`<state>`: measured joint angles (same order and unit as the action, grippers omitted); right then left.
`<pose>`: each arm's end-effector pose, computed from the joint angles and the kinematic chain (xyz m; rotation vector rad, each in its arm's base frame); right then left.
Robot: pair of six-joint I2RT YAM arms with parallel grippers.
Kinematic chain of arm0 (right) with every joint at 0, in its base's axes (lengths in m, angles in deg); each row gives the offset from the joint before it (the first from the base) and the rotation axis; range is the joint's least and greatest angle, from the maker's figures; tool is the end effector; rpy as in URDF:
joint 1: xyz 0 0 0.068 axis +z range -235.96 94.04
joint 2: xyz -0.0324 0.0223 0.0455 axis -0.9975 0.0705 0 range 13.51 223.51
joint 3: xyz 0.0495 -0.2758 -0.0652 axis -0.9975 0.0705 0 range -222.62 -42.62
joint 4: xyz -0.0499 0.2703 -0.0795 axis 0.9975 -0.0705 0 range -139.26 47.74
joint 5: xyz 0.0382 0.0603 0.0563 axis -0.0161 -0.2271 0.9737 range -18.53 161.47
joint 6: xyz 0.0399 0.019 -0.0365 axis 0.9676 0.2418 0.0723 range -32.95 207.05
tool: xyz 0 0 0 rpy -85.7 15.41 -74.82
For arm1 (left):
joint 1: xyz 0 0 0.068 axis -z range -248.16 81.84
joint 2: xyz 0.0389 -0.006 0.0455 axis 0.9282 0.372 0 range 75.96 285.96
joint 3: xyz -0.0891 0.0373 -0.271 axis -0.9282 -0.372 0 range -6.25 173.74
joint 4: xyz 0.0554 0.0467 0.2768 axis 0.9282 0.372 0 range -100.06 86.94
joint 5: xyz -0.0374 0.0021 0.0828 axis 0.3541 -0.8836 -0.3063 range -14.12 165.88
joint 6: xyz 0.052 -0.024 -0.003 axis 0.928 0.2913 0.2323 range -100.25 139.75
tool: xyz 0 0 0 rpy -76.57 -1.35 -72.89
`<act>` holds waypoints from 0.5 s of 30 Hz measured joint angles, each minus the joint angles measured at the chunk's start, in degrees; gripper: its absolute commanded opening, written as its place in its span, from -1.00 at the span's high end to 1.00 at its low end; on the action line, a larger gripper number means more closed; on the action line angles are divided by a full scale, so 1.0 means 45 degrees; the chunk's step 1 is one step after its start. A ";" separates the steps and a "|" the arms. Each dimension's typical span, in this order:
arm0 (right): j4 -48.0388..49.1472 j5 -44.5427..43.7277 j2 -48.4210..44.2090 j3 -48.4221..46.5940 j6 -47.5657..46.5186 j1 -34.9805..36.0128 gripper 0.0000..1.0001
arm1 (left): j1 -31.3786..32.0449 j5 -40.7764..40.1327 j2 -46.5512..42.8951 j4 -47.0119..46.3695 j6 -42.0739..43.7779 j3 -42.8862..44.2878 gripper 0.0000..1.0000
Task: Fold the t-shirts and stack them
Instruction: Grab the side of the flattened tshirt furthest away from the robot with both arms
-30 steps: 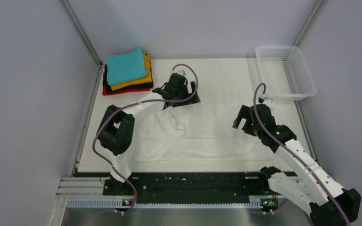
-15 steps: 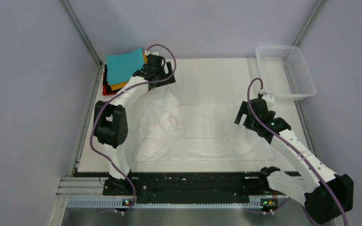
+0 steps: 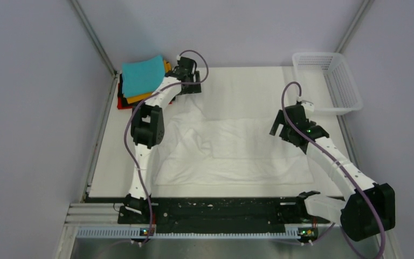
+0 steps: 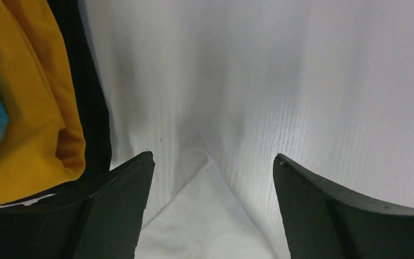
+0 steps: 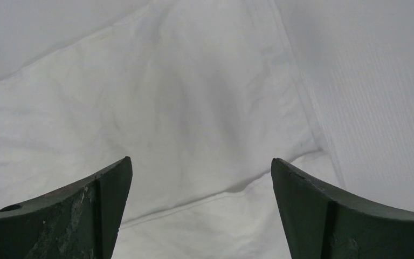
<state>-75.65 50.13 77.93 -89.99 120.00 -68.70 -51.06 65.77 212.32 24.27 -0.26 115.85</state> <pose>0.2407 0.0594 0.2572 0.4820 2.3226 -0.0426 0.5517 -0.1624 0.2122 -0.1412 2.3989 -0.0875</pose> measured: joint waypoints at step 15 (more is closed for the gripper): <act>0.0209 0.0039 0.0729 0.0000 -0.0316 -0.0398 -0.97 | 0.0044 0.0102 0.0219 0.1112 0.0306 -0.0112 -0.01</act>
<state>-74.71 50.30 81.21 -89.99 118.57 -70.49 -50.86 66.23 213.30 29.28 1.12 115.35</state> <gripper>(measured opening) 0.985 0.537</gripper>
